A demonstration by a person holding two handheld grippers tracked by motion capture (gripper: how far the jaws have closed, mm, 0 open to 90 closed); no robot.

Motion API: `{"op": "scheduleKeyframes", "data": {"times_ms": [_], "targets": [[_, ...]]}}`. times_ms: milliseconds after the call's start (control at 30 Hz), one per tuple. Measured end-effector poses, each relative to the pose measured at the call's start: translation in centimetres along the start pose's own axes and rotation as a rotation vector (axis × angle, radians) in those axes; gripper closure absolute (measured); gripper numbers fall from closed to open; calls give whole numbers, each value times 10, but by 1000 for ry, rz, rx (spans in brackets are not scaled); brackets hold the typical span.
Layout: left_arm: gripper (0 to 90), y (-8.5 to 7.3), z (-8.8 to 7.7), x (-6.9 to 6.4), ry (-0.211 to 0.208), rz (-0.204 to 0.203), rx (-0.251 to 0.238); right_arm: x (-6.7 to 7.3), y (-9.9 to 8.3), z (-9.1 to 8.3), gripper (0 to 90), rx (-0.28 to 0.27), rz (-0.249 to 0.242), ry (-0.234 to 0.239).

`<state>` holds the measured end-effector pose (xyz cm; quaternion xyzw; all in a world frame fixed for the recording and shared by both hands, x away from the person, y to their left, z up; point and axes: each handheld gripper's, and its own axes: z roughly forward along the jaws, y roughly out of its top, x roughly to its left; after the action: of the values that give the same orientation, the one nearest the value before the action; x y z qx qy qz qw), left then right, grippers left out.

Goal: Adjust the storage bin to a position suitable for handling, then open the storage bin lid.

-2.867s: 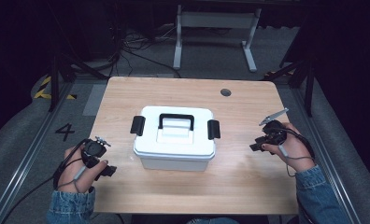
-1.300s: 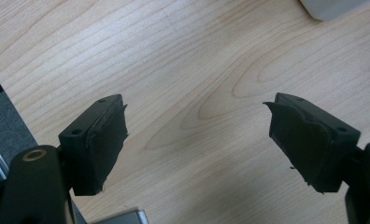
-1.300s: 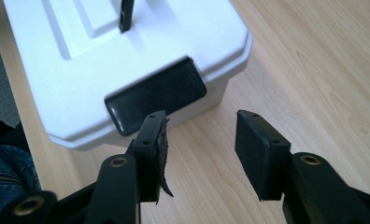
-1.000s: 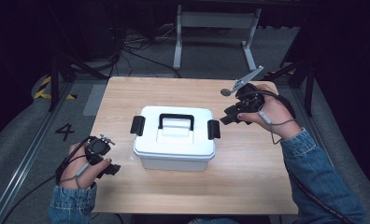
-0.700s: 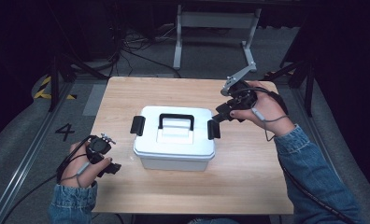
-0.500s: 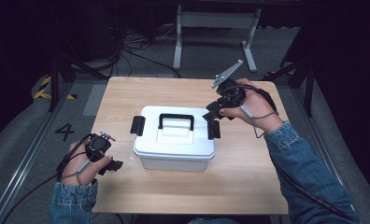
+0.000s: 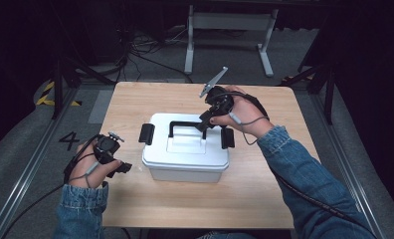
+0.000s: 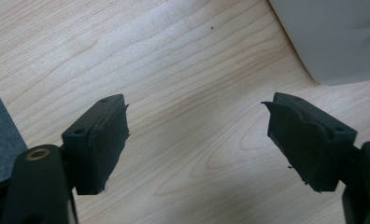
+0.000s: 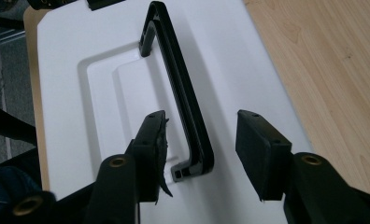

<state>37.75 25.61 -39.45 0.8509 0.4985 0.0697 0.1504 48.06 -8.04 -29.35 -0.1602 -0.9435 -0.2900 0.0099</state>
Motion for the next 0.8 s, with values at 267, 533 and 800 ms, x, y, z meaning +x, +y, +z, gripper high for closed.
{"op": "scheduleKeyframes", "data": {"times_ms": [267,533,800], "targets": [[244,1,-2,1,-8,-9,-15,11,10,17,727,49,-80,-4],[244,4,0,0,-7,8,-24,17,11,20,796,73,-113,-1],[242,3,-1,1,-6,8,-31,22,11,19,831,77,-164,26]]}}
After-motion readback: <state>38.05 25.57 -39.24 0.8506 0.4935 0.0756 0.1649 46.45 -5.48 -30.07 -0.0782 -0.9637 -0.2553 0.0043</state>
